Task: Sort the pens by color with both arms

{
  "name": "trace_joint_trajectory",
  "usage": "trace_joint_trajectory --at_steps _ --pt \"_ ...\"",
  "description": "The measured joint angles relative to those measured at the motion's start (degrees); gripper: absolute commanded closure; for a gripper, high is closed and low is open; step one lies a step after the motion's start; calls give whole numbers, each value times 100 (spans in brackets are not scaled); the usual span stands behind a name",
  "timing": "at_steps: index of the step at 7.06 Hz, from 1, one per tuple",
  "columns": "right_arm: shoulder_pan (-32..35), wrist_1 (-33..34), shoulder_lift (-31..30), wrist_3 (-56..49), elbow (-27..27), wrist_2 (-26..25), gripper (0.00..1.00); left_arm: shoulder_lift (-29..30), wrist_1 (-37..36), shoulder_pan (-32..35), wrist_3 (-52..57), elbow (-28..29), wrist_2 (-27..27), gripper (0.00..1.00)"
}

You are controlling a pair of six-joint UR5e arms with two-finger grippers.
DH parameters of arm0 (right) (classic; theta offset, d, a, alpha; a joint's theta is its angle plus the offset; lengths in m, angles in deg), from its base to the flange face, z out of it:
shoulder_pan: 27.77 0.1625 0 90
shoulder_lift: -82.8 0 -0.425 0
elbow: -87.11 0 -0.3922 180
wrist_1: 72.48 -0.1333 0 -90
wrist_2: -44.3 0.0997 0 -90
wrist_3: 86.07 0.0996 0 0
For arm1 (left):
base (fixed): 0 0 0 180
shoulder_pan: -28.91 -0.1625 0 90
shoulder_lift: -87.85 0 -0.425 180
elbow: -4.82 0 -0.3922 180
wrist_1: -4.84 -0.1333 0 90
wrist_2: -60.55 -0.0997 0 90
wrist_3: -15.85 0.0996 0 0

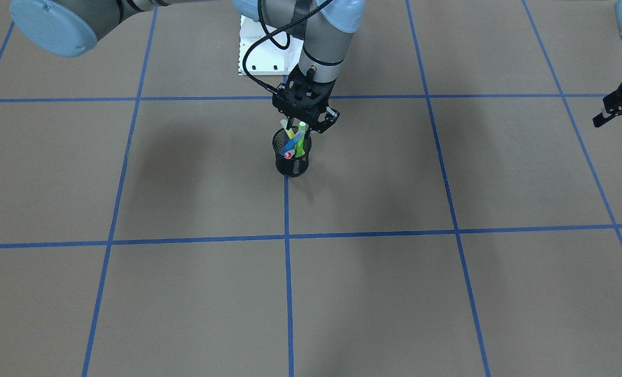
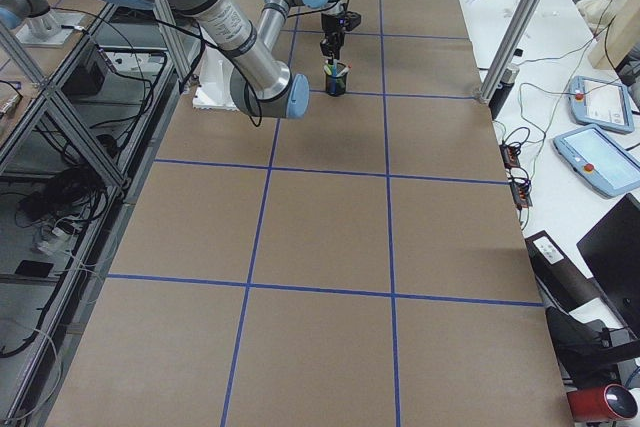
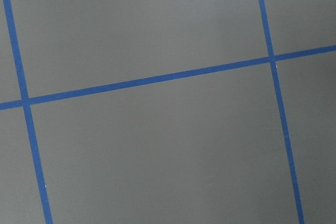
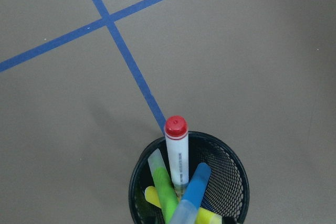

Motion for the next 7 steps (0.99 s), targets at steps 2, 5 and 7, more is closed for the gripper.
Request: trace_joint_trajectory --at_steps 2,5,7 --pt "0 -9 -5 -10 -4 -11 58 -6 0 0 2 0 -4 1" --pt "0 -18 -25 -18 -12 -18 58 -46 8 0 9 -7 2 1" --pt "0 -24 -37 -17 -16 -21 58 -53 9 0 9 -8 0 1"
